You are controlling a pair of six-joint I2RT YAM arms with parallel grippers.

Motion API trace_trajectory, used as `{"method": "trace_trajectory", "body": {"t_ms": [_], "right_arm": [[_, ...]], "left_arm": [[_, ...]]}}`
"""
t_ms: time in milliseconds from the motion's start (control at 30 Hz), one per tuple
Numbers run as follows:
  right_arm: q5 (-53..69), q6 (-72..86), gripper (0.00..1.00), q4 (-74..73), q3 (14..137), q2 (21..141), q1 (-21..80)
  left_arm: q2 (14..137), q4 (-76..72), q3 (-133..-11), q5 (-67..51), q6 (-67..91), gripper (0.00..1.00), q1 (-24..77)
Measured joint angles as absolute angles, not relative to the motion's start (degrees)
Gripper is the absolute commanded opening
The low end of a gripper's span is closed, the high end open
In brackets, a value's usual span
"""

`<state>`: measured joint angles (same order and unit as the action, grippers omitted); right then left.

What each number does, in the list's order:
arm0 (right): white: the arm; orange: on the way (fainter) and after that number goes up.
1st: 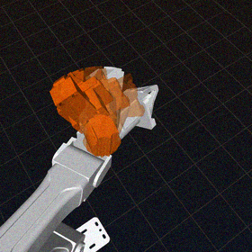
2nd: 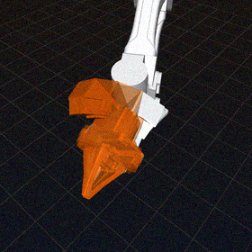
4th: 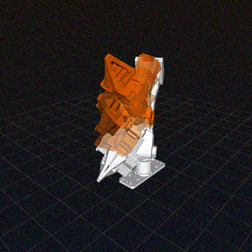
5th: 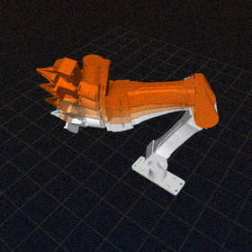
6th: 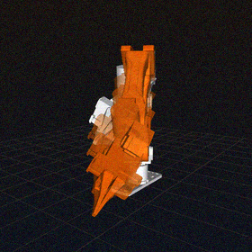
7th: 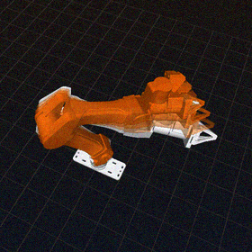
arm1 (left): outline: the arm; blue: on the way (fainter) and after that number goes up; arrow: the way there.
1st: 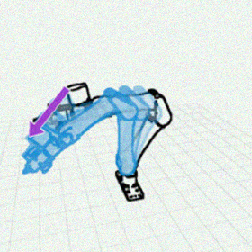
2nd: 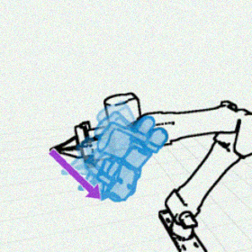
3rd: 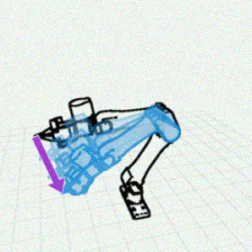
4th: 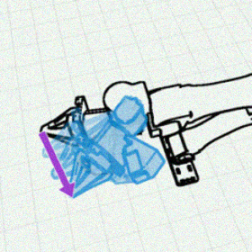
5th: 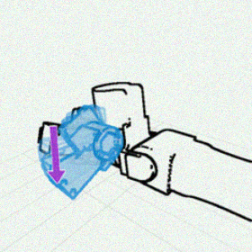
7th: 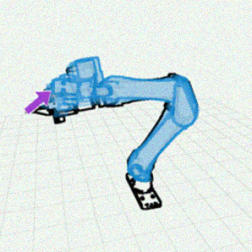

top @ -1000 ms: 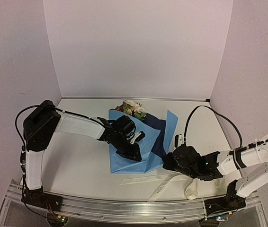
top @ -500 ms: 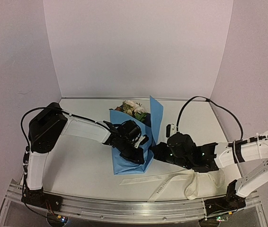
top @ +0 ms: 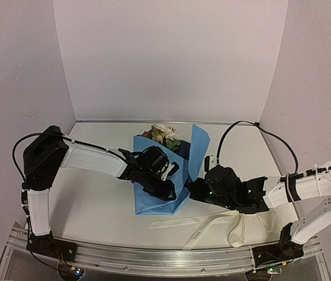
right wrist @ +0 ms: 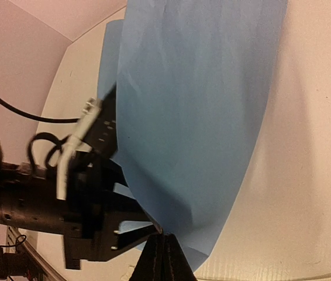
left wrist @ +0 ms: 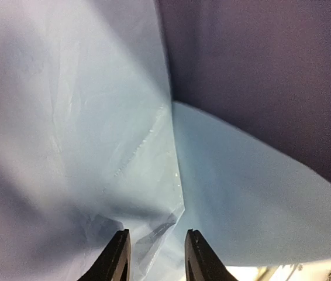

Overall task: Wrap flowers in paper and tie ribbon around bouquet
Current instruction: Press the fold line on the 2/3-folded wrapping paper, then fold the two-thirds-folded wrapping paper at the center of the board.

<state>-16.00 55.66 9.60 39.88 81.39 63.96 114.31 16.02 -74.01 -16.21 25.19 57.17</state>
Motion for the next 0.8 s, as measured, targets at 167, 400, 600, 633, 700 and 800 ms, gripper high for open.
{"method": "trace_trajectory", "body": {"t_ms": [167, 400, 600, 633, 700, 800], "right_arm": [[-16.3, 54.1, 0.0, 7.1, 39.7, 80.0, 63.9], [-16.2, 52.4, 0.0, 4.0, 39.8, 79.7, 63.9], [-14.4, 51.1, 0.0, 1.5, 41.9, 79.8, 63.6], [-13.9, 50.8, 0.0, 1.1, 42.7, 80.0, 63.6], [-12.6, 50.0, 0.0, 0.6, 44.9, 80.9, 63.5], [-9.9, 49.0, 0.0, -0.7, 48.5, 83.2, 63.0]], "left_arm": [[106.5, 14.9, -71.5, -16.3, 25.1, 0.38, 56.6], [94.6, 12.6, -61.0, -16.0, 28.4, 0.31, 50.7], [86.5, 13.3, -46.6, -14.3, 33.3, 0.27, 40.0], [86.2, 13.2, -45.0, -14.3, 33.6, 0.25, 39.3], [86.6, 13.0, -43.2, -14.9, 34.4, 0.23, 39.0], [88.2, 11.4, -42.3, -16.6, 34.9, 0.2, 39.5]]}}
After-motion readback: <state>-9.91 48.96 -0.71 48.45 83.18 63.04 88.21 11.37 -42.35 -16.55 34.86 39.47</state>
